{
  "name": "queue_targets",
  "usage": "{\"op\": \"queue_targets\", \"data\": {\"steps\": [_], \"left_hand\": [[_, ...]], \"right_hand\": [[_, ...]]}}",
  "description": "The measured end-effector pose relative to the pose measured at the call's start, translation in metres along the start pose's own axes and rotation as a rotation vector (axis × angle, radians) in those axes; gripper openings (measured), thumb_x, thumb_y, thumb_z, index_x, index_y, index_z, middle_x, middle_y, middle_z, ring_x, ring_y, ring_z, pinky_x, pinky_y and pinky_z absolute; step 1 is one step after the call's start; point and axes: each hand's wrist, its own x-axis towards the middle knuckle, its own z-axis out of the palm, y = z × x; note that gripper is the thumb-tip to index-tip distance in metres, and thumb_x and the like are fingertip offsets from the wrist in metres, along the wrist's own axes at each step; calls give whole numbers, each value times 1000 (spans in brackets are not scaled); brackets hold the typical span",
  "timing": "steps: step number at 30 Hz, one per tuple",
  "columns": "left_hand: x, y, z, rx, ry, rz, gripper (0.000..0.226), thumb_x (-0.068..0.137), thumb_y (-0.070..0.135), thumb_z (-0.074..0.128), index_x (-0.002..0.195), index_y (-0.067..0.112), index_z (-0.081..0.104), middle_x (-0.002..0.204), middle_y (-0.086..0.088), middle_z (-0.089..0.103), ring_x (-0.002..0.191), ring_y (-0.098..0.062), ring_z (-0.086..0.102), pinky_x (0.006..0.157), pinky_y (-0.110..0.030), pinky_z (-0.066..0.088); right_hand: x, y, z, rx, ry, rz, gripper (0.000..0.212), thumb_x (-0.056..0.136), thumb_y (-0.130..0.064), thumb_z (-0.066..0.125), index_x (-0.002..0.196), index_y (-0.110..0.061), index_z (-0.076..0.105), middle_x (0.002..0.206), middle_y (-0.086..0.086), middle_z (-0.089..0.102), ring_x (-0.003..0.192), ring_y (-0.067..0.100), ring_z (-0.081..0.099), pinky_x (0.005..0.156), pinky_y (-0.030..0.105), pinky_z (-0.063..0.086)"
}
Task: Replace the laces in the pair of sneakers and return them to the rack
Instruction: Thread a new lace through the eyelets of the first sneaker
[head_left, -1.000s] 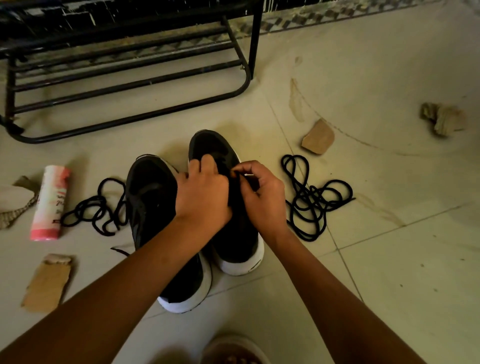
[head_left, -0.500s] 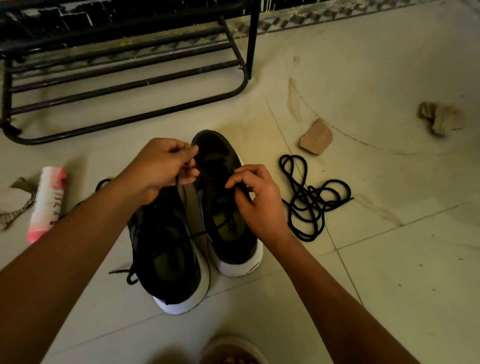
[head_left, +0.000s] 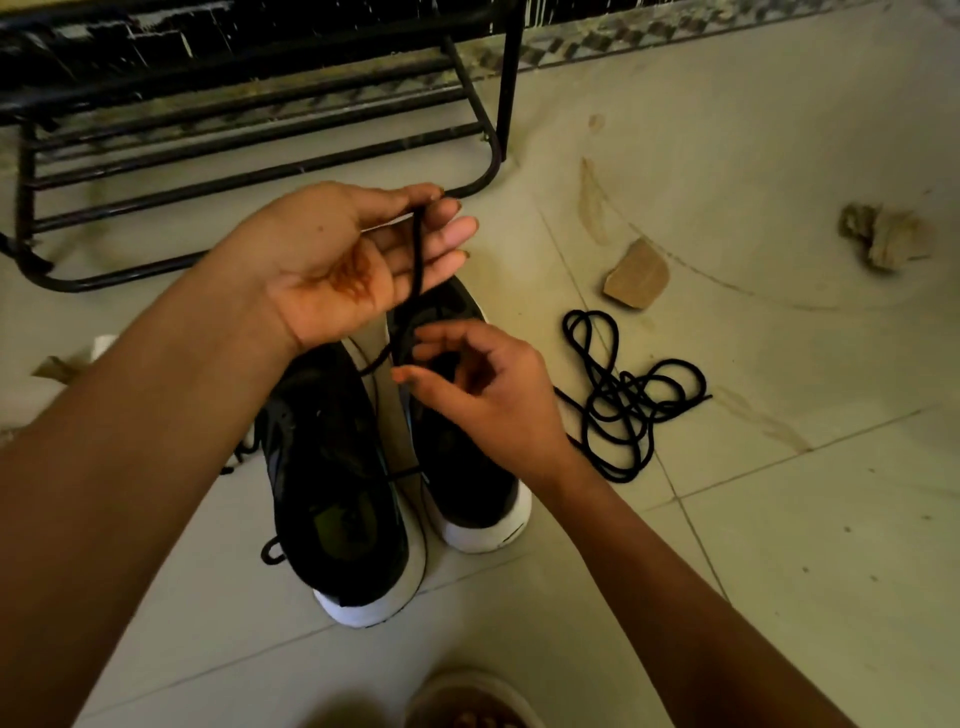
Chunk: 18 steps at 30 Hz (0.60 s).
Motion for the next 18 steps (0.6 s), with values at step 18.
{"op": "queue_targets", "data": {"steps": [18], "left_hand": [[11, 1, -28, 624, 260, 109, 52, 97, 13, 47, 144, 21, 28, 110, -9, 67, 91, -22, 69, 78, -39, 57]], "right_hand": [[-4, 1, -18, 236, 144, 273, 7, 89, -12, 62, 86, -11, 68, 70, -1, 69, 57, 4, 58, 53, 17, 49]]}}
